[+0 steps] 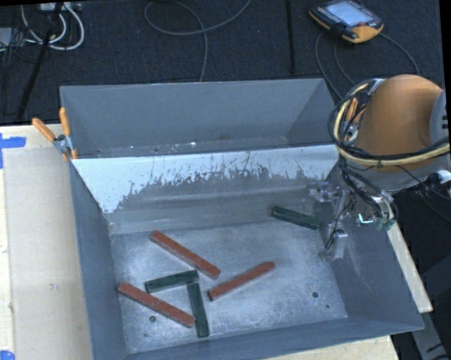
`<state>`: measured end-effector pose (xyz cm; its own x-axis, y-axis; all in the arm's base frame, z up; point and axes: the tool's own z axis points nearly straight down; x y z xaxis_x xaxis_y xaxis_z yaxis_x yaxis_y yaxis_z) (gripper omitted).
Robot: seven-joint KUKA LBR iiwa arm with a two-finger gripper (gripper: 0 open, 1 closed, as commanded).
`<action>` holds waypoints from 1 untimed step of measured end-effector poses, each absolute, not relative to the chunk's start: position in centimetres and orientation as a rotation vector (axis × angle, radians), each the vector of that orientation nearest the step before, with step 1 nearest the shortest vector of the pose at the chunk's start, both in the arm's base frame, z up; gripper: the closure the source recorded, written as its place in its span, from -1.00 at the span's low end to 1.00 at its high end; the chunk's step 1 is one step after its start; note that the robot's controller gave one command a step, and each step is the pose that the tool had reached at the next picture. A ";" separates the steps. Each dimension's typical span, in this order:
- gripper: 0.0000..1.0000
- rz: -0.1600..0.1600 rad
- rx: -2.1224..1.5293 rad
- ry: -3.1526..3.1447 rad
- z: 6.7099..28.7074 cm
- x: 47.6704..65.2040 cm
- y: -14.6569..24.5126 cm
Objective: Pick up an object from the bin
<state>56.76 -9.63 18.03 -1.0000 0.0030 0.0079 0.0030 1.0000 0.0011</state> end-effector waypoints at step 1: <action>-1.00 0.000 -0.001 -3.141 18.4 56.9 -9.6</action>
Offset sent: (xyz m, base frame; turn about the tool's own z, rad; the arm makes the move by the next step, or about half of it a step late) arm 0.0414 0.0746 -0.0740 -0.1642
